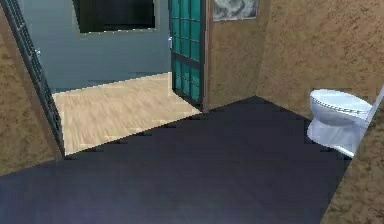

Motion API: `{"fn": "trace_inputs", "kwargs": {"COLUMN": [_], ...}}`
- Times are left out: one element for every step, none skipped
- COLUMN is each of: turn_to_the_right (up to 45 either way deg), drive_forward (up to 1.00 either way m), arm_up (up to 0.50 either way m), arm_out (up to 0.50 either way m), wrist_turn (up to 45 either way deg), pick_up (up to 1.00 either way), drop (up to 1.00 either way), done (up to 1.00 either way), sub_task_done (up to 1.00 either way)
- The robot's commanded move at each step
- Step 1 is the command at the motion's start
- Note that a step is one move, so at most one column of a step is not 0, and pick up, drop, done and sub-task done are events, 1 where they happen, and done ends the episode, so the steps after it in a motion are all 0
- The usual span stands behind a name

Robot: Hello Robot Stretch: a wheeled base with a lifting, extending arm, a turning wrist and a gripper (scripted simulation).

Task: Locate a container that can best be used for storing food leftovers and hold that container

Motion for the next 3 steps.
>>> {"fn": "trace_inputs", "kwargs": {"turn_to_the_right": [12.0,0.0,-33.0], "drive_forward": [0.00,0.25,0.00], "arm_up": [0.00,0.00,0.00], "arm_out": [0.00,0.00,0.00], "wrist_turn": [0.0,0.0,0.0], "pick_up": [0.00,0.00,0.00], "drop": [0.00,0.00,0.00], "done": [0.00,0.00,0.00], "sub_task_done": [0.00,0.00,0.00]}}
